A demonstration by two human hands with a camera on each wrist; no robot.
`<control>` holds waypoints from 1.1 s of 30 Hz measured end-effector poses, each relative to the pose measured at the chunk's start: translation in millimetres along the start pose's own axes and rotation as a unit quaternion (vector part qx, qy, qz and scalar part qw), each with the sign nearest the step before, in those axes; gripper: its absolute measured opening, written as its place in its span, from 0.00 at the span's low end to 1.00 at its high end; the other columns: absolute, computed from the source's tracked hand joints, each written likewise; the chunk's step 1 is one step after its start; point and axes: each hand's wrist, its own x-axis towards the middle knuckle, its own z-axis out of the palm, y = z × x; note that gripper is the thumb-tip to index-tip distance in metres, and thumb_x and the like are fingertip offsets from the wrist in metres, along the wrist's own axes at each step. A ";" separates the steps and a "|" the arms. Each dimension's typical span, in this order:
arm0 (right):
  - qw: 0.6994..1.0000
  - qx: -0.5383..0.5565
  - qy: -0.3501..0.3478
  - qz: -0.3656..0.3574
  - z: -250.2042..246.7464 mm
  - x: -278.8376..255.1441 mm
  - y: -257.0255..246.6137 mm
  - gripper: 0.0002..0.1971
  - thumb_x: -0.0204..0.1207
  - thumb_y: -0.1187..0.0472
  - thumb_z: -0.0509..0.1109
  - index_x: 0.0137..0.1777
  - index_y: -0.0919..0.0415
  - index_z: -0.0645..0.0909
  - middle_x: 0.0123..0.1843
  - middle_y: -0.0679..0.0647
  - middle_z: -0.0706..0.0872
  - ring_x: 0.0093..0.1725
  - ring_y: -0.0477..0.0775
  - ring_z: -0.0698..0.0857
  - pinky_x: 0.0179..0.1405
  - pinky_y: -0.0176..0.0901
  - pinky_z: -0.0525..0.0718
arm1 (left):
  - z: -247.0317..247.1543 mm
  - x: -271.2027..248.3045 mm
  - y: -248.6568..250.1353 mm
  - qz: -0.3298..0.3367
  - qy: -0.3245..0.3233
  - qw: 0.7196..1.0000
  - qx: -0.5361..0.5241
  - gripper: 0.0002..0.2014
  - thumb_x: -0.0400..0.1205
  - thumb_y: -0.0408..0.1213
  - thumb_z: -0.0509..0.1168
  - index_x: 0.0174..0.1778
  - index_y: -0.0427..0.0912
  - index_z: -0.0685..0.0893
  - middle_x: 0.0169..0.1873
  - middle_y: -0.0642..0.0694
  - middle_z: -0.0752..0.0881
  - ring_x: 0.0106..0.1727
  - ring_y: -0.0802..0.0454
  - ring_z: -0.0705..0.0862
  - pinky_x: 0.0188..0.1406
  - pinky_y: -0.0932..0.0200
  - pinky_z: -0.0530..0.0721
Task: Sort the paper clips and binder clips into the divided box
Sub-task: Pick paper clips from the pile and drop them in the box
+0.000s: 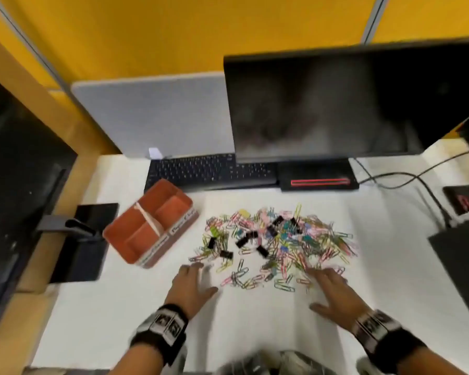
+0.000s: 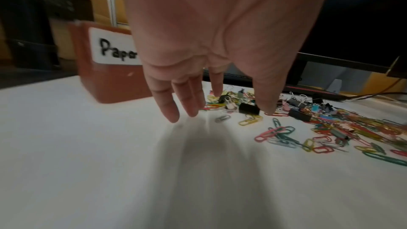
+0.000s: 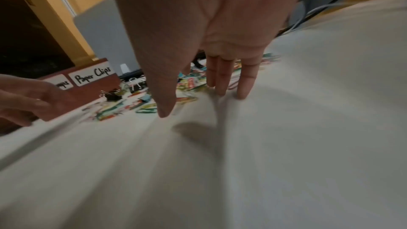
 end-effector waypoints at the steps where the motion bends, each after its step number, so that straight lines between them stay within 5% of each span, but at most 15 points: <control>1: 0.999 0.033 -0.009 -0.007 1.1 11.4 -8.5 0.41 0.69 0.44 0.73 0.78 0.43 0.54 0.76 0.56 0.66 0.73 0.58 0.69 0.73 0.49 0.71 | 3.0 7.1 4.6 0.004 -0.003 1.000 -0.014 0.33 0.72 0.54 0.71 0.70 0.46 0.70 0.65 0.42 0.73 0.66 0.41 0.75 0.67 0.51 0.73; 5: 0.997 0.078 -0.011 -0.006 5.0 46.5 -40.8 0.39 0.69 0.53 0.76 0.77 0.50 0.60 0.81 0.58 0.58 0.80 0.62 0.60 0.78 0.56 0.66 | 24.2 21.3 20.3 0.021 -0.030 0.998 -0.041 0.35 0.68 0.56 0.73 0.69 0.48 0.71 0.64 0.45 0.73 0.64 0.43 0.75 0.64 0.51 0.75; 12: 0.992 0.116 0.051 -0.026 2.4 79.1 -42.0 0.19 0.72 0.63 0.73 0.64 0.60 0.79 0.66 0.60 0.78 0.64 0.61 0.77 0.64 0.47 0.77 | 54.0 39.3 41.9 0.084 -0.038 0.995 -0.045 0.29 0.71 0.41 0.75 0.67 0.44 0.76 0.64 0.44 0.74 0.64 0.44 0.74 0.64 0.54 0.74; 16: 0.986 0.155 0.053 -0.009 -5.7 83.2 -40.6 0.23 0.73 0.66 0.72 0.68 0.58 0.76 0.59 0.58 0.83 0.53 0.51 0.80 0.57 0.43 0.78 | 56.6 49.0 43.9 0.103 -0.009 0.992 -0.066 0.17 0.76 0.33 0.70 0.61 0.40 0.81 0.55 0.43 0.83 0.56 0.45 0.80 0.55 0.65 0.70; 22: 0.983 0.178 0.050 0.016 -14.6 85.3 -38.4 0.25 0.72 0.67 0.73 0.69 0.58 0.75 0.44 0.51 0.81 0.45 0.51 0.80 0.51 0.42 0.80 | 57.5 58.7 48.2 0.080 -0.004 0.993 -0.083 0.07 0.74 0.29 0.70 0.48 0.36 0.86 0.46 0.40 0.85 0.48 0.43 0.82 0.50 0.62 0.75; 26: 0.981 0.182 0.069 -0.004 -18.7 86.2 -32.7 0.14 0.70 0.69 0.75 0.56 0.66 0.83 0.48 0.61 0.86 0.46 0.55 0.81 0.53 0.51 0.84 | 57.3 58.4 49.9 0.093 0.007 0.993 -0.074 0.03 0.73 0.26 0.69 0.42 0.33 0.85 0.44 0.41 0.80 0.42 0.50 0.76 0.45 0.66 0.69; 33: 0.981 0.182 0.065 -0.017 -24.0 83.8 -17.3 0.07 0.69 0.71 0.74 0.47 0.65 0.86 0.45 0.61 0.89 0.42 0.51 0.81 0.50 0.48 0.85 | 57.9 55.5 51.3 0.094 0.005 0.993 -0.071 0.02 0.76 0.27 0.66 0.39 0.36 0.81 0.36 0.47 0.78 0.39 0.49 0.74 0.38 0.61 0.66</control>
